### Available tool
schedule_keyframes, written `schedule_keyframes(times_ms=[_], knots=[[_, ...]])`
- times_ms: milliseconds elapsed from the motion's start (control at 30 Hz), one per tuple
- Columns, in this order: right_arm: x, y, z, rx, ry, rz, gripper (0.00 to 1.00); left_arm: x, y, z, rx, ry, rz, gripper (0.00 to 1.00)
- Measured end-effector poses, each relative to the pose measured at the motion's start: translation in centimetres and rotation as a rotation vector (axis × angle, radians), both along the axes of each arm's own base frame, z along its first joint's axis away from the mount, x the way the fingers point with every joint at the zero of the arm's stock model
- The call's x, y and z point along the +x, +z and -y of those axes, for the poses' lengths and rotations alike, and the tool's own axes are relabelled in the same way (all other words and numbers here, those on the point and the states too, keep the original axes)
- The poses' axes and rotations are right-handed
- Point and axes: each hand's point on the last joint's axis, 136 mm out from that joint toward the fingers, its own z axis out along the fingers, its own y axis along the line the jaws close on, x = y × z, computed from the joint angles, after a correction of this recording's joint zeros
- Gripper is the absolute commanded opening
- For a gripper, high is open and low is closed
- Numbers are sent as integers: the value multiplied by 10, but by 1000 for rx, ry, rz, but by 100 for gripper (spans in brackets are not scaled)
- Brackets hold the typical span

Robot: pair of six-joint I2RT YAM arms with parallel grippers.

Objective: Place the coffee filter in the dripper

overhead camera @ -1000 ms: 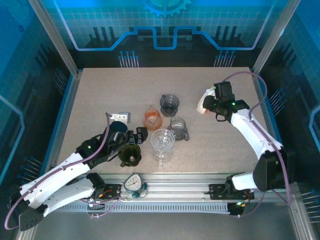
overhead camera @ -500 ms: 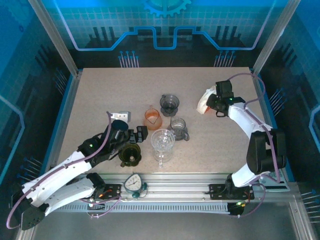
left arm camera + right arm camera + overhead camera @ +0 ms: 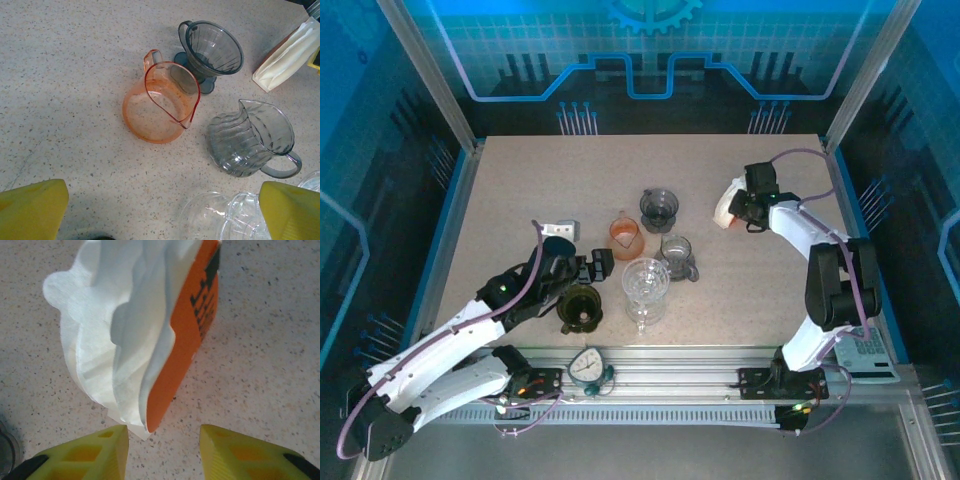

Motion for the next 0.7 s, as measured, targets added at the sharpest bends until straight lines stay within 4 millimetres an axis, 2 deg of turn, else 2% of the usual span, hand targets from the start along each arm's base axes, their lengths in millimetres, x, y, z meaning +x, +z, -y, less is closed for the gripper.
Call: schedule_keyframes(times_ms=[400,700], knots=[[19,-7,-3,-15,24,-6,39,6,-4,0,-6,8,-15,99],[22,-8,1,-32,37,-10,33,7,-5,-2,-9,13,-19,99]])
